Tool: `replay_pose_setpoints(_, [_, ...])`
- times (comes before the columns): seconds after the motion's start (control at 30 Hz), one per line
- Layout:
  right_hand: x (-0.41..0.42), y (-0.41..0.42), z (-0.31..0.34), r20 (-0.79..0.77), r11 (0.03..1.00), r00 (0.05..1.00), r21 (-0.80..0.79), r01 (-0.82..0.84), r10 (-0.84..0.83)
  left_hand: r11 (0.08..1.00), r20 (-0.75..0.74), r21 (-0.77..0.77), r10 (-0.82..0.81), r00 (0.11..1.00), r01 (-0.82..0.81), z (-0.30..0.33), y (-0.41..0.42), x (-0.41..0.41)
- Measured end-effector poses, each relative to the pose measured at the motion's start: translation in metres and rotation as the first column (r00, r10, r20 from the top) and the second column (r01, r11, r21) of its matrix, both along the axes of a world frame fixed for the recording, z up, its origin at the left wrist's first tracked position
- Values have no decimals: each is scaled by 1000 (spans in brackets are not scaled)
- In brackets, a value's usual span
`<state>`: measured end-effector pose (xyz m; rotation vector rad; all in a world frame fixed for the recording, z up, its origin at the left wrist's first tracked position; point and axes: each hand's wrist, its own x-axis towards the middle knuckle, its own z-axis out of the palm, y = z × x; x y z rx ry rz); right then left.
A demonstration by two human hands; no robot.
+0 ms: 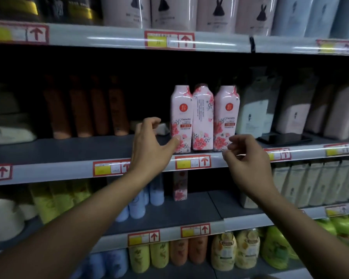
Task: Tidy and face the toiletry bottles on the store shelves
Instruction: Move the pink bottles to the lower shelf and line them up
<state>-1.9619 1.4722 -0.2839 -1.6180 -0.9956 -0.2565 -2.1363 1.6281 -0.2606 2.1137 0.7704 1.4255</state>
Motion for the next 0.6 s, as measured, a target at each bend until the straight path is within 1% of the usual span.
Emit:
replay_pose_setpoints(0.07, [3,3,18,-2,1000,1000,20,12,-12,1000,-49,-18,4,999,-5,13,9,7])
replay_pose_setpoints(0.13, [3,8,33,41,999,999,36,8,-9,1000,-66,-27,3,998,-5,24,17,15])
replay_pose_setpoints(0.23, [0,24,56,172,999,985,44,10,-17,999,-69,-29,-24,997,22,35,28,28])
replay_pose_setpoints(0.37, [-6,50,88,330,998,943,56,26,-43,994,-47,-34,-101,994,99,40,38,44])
replay_pose_setpoints(0.5, [-12,78,124,346,999,938,-26,44,-32,986,23,-17,-165,986,165,40,44,53])
replay_pose_setpoints(0.6, [-11,98,141,302,992,953,-106,68,-33,983,54,-13,-184,981,185,39,47,56])
